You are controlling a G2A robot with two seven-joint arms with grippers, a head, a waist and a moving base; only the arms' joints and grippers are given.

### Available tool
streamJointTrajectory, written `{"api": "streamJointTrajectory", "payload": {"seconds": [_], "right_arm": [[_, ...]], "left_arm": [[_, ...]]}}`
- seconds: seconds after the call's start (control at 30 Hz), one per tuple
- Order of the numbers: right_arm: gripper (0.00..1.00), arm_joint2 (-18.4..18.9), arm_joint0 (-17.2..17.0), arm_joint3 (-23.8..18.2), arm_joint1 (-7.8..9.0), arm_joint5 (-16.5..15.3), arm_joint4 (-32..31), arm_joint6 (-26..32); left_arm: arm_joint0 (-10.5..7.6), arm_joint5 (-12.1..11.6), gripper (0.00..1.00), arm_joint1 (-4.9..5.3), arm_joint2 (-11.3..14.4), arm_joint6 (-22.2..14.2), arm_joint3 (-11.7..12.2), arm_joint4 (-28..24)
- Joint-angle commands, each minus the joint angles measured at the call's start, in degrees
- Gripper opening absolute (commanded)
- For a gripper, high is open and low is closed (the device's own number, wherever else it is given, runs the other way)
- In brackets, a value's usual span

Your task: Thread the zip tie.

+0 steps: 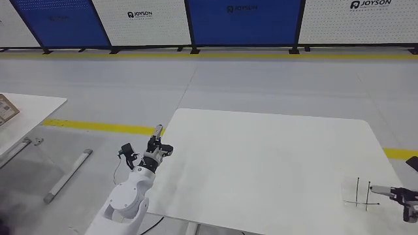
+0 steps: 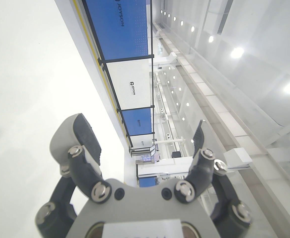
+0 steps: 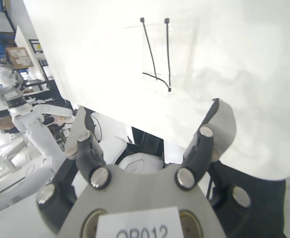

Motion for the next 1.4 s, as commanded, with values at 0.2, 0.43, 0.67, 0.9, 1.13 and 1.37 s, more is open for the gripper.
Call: {"api": "streamJointTrajectory", "payload": {"seconds": [0.2, 0.43, 0.67, 0.9, 1.13, 1.37], "right_arm": [[1.00, -2.2, 1.8, -1.0, -0.10, 0.4, -2.9, 1.7], [1.00, -2.2, 1.8, -1.0, -0.10, 0.4, -2.9, 1.7], [0.64, -3.4, 2.9, -2.3, -0.33, 5.8, -4.5, 1.3], [0.38, -6.1, 5.5, 1.0, -0.89, 5.8, -5.8, 1.7], [0.32, -9.2, 8.7, 3.8, -1.89, 5.8, -8.0, 1.7], [0.27, -11.4, 10.9, 4.5, -2.58, 5.8, -10.4, 1.7]], "left_arm": [[0.00, 0.0, 1.00, 0.00, 0.0, 0.0, 0.0, 0.0], [0.00, 0.0, 1.00, 0.00, 0.0, 0.0, 0.0, 0.0], [0.00, 0.0, 1.00, 0.00, 0.0, 0.0, 0.0, 0.0], [0.00, 0.0, 1.00, 0.00, 0.0, 0.0, 0.0, 0.0], [0.00, 0.0, 1.00, 0.00, 0.0, 0.0, 0.0, 0.0], [0.00, 0.0, 1.00, 0.00, 0.0, 0.0, 0.0, 0.0]]}}
